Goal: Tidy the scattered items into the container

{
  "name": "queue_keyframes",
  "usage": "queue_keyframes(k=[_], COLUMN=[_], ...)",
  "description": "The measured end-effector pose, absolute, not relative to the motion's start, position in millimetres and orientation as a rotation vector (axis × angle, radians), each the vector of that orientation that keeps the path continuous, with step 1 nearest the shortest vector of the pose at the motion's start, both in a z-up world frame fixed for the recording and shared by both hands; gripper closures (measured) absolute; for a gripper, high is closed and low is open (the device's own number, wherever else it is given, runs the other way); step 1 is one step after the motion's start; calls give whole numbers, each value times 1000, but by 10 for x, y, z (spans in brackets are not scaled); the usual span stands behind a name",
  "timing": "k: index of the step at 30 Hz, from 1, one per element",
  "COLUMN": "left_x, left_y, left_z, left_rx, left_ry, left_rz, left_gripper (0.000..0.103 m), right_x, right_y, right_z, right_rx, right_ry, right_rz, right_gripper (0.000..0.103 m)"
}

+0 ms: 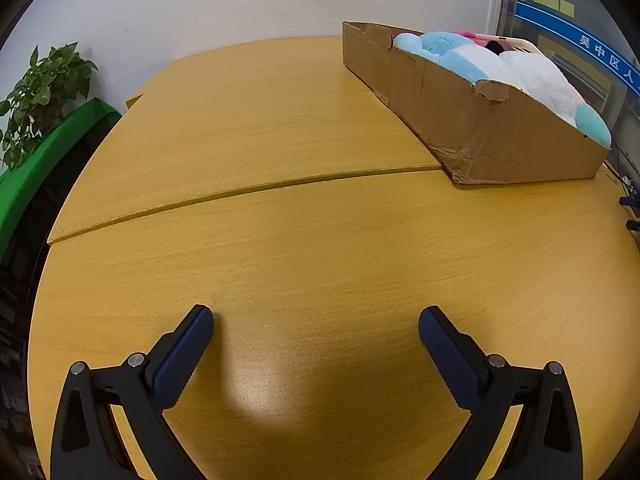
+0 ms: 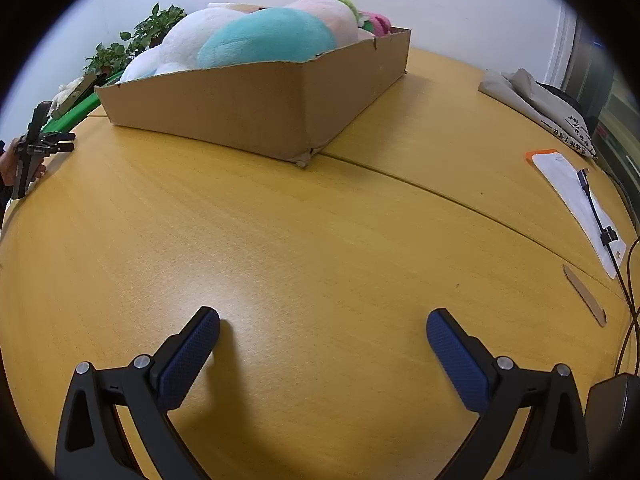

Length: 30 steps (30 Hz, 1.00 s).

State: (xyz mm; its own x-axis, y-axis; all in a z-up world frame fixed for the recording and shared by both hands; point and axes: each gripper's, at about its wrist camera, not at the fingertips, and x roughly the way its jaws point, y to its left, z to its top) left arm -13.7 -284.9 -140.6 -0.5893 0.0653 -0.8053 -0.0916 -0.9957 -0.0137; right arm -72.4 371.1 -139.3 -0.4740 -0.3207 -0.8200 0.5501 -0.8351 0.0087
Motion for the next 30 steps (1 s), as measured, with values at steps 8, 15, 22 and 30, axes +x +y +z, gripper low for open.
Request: queue_keyframes(k=[8,15,22,30], left_x=[-200,-196,-194,-191], left_y=[-2889,-2898,-2889,-2878], left_z=[-1412,-1424,-1425,-1427], left_rx=[-1380,-1380,-1380,-1380], left_ry=[43,44,43,43], left_rz=[2724,2725,2727,2728], left_gripper=[0,0,0,0], right_x=[-716,-717,-717,-717], right_y=[3705,3702,3700,3700], right_z=[-1396,-1400,-1402,-1405], right_rx=[1198,1197,1196,1194], right_ry=[356,355,355,354], right_rz=[-2308,-2309,-2310,-2311], right_gripper=[0,0,0,0])
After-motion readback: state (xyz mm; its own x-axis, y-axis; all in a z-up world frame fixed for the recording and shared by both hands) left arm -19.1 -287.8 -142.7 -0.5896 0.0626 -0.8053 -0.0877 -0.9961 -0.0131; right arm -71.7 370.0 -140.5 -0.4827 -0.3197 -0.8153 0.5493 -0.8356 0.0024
